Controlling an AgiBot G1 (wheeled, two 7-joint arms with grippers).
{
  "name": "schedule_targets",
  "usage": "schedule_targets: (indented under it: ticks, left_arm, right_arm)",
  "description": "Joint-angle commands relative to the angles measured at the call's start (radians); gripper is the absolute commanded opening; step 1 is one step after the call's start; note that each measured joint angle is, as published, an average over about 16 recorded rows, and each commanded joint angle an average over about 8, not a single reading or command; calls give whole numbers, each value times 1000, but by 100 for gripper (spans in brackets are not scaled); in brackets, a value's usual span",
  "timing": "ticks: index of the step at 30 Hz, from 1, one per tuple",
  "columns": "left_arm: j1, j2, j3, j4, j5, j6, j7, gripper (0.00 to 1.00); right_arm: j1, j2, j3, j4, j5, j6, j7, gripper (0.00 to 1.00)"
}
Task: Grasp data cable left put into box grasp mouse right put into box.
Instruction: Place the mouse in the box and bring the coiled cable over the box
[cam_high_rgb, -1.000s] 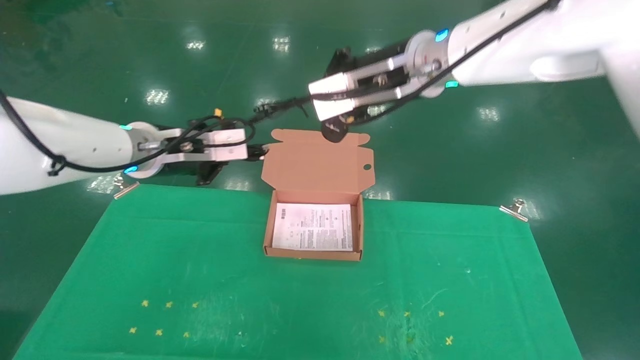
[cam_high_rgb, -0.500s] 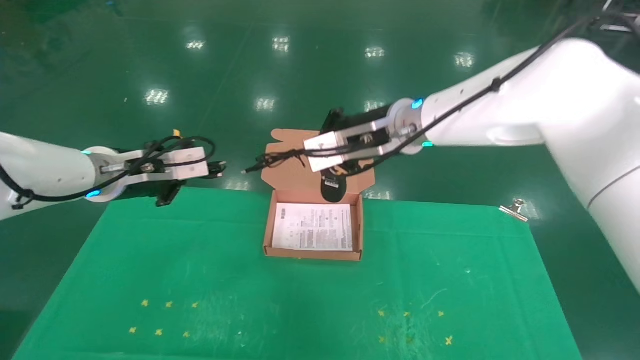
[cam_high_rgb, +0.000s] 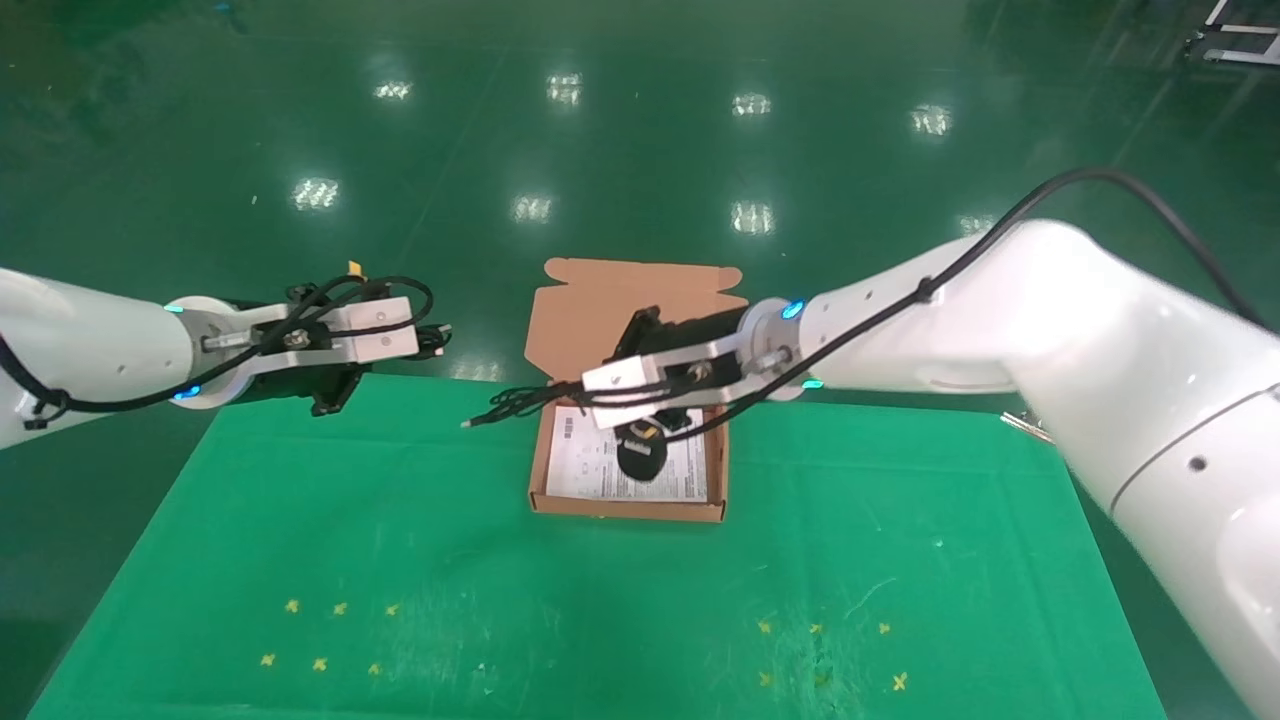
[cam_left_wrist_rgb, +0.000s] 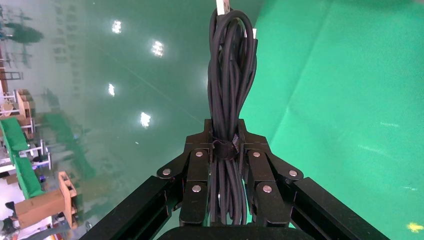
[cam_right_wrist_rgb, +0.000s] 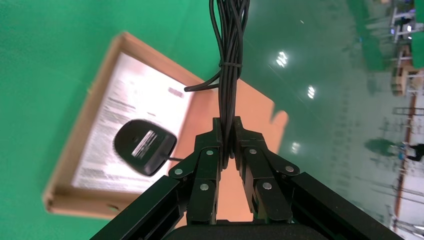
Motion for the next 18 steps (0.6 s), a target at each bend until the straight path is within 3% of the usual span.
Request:
schedule_targets:
  ticks: [1,12,18]
  left_arm:
    - [0,0,0,-1,0,0,-1,0]
    - [0,0,0,-1,1,1,-1,0]
    - [0,0,0,-1,1,1,-1,0]
  right_arm:
    - [-10,-1,-21,8,19,7,4,0]
    - [-98,0,-100,28,158,213,49,0]
    - [-149,5,-87,-35,295,270,123,0]
